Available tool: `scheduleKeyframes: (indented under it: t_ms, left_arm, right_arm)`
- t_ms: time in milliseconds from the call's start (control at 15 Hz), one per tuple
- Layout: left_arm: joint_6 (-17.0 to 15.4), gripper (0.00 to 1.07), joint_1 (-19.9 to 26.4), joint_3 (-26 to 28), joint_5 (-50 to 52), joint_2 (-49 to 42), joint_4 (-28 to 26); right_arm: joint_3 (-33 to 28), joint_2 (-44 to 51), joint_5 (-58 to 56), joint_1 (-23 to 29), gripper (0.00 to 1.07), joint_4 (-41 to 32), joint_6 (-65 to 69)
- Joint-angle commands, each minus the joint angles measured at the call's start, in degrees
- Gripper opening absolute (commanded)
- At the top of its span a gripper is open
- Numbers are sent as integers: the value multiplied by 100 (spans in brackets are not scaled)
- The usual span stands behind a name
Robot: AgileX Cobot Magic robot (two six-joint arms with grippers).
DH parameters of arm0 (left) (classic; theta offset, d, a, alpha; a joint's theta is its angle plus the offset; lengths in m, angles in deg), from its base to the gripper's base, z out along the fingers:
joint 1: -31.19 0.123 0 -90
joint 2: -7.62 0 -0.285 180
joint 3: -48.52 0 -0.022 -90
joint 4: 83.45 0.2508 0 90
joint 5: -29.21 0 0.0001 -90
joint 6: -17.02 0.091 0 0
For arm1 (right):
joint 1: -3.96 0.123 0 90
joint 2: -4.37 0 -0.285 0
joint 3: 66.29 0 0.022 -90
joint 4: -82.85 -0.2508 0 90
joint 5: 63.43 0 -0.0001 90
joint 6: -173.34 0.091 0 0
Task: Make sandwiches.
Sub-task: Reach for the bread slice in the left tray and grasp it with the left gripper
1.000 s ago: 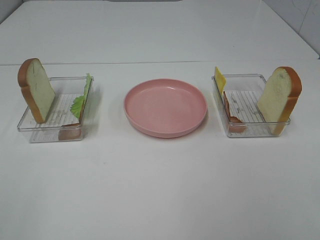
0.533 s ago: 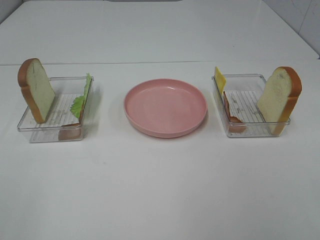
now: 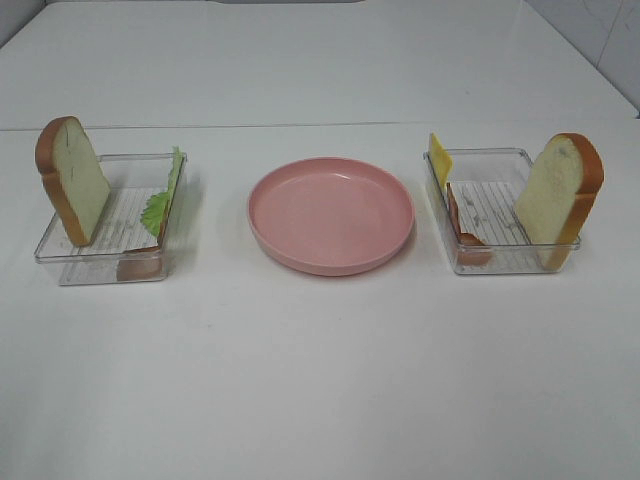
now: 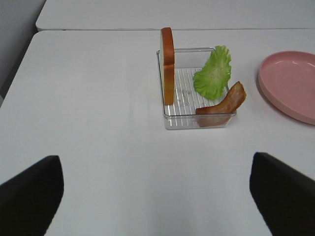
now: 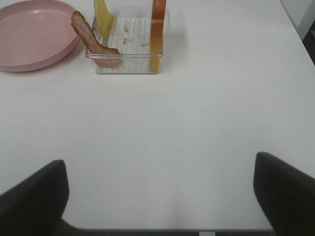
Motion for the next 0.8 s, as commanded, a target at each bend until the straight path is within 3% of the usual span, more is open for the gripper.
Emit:
scheduleKeyframes:
  t_ms: [67,267,333,533,600,667,800]
  left_arm:
    - [-17,95,23,367,854,1627,-155]
    - [-17,95,23,997,968,3014,-155]
    - [-17,95,23,1536,968,3862,-155]
    - [40,95,23,2418,991,5076,-143]
    - [40,95,23,3019,968,5821,-126]
    - [40,95,23,3186,957,6016,-126]
    - [40,95,23,4183,665,7087,-126]
  right_arm:
    - [-23,172,29,-23,99,34,-23]
    - [-23,172,29,-23,99,34,-23]
    - [-23,172,29,-23,99,34,-23]
    - [-23,172,29,-23,99,34,-23]
    - [-23,172,29,-23,99,34,-23]
    - [-23,172,29,-23,99,34,-23]
    - [-23,172,29,-23,99,34,-23]
